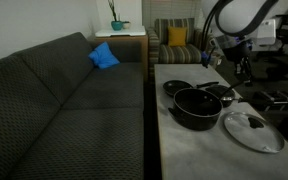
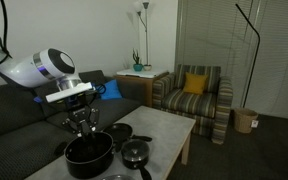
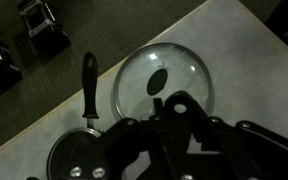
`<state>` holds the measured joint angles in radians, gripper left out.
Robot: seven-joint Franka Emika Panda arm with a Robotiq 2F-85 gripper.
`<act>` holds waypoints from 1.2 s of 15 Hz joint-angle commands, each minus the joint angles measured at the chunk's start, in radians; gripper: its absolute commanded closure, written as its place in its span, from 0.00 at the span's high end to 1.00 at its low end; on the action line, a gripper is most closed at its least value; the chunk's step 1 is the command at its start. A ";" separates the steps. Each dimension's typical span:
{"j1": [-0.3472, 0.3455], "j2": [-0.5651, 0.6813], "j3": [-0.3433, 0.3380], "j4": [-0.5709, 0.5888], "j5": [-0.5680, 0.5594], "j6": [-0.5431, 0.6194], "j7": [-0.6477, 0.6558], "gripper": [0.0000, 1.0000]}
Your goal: Use the big spoon to stir the big pot
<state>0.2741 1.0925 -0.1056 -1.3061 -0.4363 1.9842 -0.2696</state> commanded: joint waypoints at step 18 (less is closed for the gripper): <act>0.003 0.263 0.129 0.418 -0.013 -0.237 -0.265 0.07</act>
<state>0.2849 1.3204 0.0124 -0.9456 -0.4617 1.7483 -0.4906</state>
